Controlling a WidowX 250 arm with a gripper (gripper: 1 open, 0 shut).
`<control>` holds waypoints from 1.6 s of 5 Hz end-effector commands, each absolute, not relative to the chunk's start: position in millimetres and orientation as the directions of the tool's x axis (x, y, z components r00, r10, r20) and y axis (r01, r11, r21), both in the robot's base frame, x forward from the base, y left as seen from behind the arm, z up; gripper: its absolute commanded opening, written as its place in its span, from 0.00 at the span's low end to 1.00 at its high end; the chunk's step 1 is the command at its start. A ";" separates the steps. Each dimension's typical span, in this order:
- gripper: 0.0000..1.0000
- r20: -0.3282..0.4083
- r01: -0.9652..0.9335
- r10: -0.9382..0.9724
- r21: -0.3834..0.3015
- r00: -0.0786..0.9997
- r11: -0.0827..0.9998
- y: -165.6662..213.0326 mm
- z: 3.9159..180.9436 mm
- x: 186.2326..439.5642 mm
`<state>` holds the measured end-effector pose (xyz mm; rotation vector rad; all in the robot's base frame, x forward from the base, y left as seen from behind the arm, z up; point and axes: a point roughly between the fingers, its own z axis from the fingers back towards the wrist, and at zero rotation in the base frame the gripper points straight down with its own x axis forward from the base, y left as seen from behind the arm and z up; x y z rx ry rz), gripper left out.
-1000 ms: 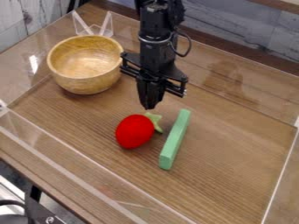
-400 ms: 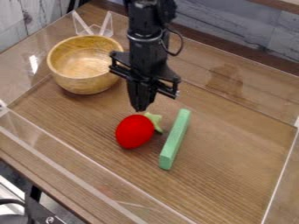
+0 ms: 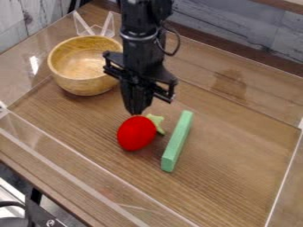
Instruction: Move the red fruit to the right side of the table
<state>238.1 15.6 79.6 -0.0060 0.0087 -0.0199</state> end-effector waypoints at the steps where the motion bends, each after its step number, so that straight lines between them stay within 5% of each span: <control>1: 0.00 0.019 0.020 -0.020 -0.005 1.000 1.000 19.2 77.9 244.0; 3: 0.00 0.042 0.049 -0.049 -0.010 0.998 0.999 10.8 101.2 231.1; 4: 1.00 0.032 0.052 -0.051 -0.012 0.998 0.999 14.6 83.7 230.0; 5: 0.00 0.060 0.041 -0.041 -0.007 0.997 0.999 9.8 90.5 234.1; 7: 0.00 0.076 -0.057 0.057 -0.003 0.995 0.998 8.2 108.4 233.0; 8: 1.00 0.065 -0.051 0.051 -0.003 0.997 0.999 1.0 101.8 228.3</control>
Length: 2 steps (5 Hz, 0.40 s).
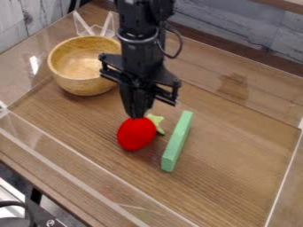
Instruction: Move the red fruit to the right side of the table
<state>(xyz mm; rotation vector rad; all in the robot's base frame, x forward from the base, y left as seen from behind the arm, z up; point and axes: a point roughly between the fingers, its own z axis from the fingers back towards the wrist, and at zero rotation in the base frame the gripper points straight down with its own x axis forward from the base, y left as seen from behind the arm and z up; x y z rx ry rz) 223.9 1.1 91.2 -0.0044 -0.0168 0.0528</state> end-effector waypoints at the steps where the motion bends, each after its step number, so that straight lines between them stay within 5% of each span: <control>1: 1.00 0.062 -0.043 0.043 -0.003 0.997 0.999 -7.4 96.8 224.4; 2: 0.00 0.080 -0.076 0.076 -0.001 0.994 0.997 -18.6 100.0 226.3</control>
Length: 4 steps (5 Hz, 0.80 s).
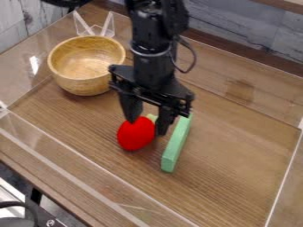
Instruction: Move the red fruit to the right side of the table
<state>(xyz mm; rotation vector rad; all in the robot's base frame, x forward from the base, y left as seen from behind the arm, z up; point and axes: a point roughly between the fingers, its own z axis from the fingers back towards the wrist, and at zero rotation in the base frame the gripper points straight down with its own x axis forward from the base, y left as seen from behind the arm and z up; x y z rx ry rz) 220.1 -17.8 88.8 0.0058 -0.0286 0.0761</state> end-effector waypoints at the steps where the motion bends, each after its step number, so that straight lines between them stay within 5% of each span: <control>1: 0.00 0.100 -0.103 0.102 0.002 0.990 0.995 -38.2 103.7 233.1; 3: 0.00 0.113 -0.038 0.036 0.010 0.993 0.999 -36.5 76.7 228.2; 4: 0.00 0.127 -0.041 0.039 0.008 0.991 0.999 -45.6 82.4 237.2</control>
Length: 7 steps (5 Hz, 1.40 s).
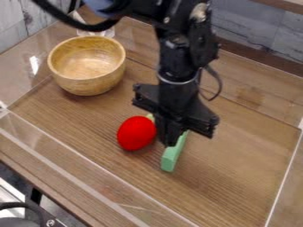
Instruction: Move the red fruit to the right side of the table
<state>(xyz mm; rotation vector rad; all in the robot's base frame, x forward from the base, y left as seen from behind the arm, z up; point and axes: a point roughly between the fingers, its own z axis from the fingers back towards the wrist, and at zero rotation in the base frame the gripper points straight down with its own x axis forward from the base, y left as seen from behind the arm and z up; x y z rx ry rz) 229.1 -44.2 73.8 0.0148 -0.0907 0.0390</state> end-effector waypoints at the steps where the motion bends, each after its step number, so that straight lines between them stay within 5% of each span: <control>1: 0.00 0.140 -0.051 0.049 0.008 0.989 0.999 -51.4 88.3 243.4; 3: 0.00 0.149 -0.067 0.064 0.011 0.987 0.998 -54.6 68.2 234.8; 7: 0.00 0.175 0.027 -0.028 0.008 0.984 1.000 -49.7 104.2 220.3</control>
